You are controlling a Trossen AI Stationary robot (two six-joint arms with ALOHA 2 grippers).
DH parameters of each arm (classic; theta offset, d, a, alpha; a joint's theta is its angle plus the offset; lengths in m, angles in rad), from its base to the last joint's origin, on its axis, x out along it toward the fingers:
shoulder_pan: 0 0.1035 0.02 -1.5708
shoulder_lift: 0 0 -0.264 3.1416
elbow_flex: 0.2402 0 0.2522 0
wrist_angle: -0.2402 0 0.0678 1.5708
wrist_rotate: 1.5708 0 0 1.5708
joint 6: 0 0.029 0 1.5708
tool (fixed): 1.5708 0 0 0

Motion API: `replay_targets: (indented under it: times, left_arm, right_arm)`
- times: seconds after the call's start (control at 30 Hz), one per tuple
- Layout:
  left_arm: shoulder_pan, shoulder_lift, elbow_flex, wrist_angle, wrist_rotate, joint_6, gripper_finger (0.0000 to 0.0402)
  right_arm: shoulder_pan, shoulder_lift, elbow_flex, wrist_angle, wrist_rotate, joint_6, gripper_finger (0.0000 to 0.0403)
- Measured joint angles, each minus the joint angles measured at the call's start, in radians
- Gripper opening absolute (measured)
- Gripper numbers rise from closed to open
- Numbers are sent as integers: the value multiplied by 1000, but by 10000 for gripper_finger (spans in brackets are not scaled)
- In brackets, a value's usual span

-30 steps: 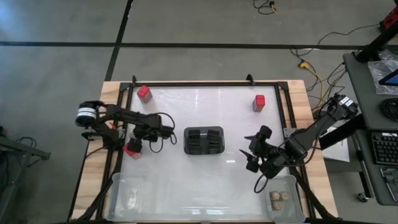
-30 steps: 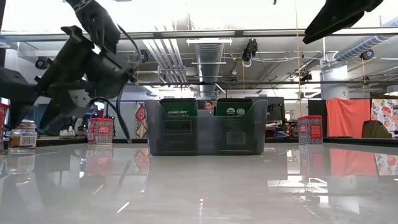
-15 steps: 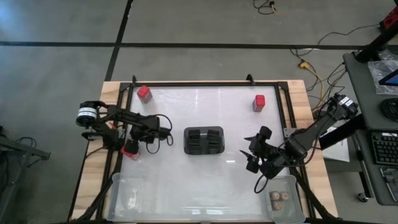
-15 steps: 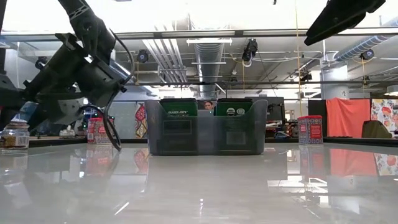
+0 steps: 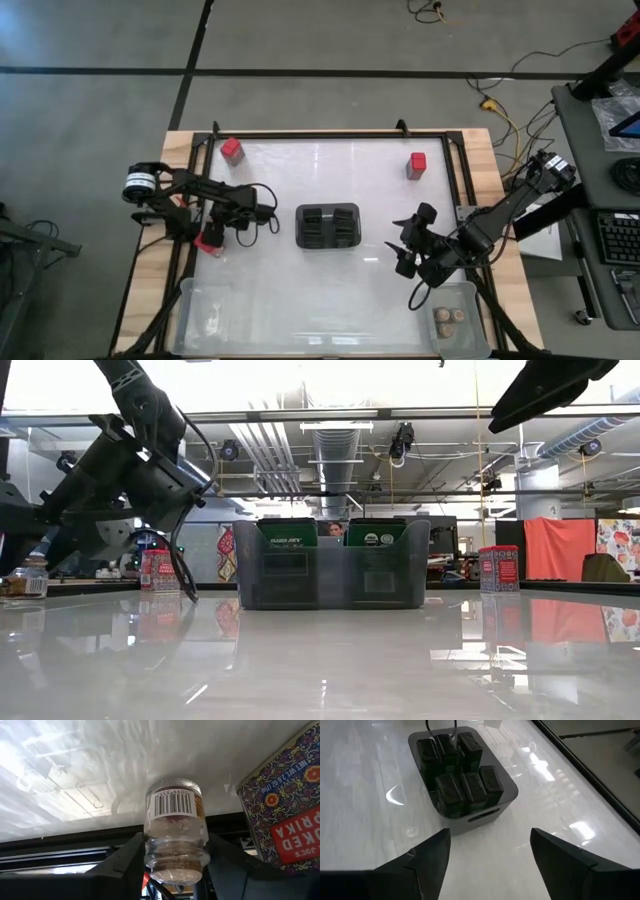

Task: Sort spices by type
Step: Put the brown seasoning bottle into the gray bin

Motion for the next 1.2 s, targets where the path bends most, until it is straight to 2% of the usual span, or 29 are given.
replay_targets:
  times: [0.13,0.3,0.53,0.63,0.8,0.9,1.2]
  left_arm:
    - [0,0,7,-1,9,0,156]
    - [18,0,89,4,76,-16,161]
    - [162,26,253,20,70,-152,162]
    - [246,79,329,19,32,-181,162]
    - [349,212,489,17,29,-184,163]
    - [373,305,610,19,40,-197,163]
    - [381,525,940,-93,160,-201,164]
  right_arm:
    - [0,0,0,2,-14,1,255]
    - [0,0,0,3,-27,18,244]
    - [0,0,0,4,-26,27,242]
    - [0,0,0,13,-26,27,249]
    - [0,0,0,37,-26,27,262]
    - [0,0,0,41,-26,26,268]
    - [0,0,0,50,-26,17,279]
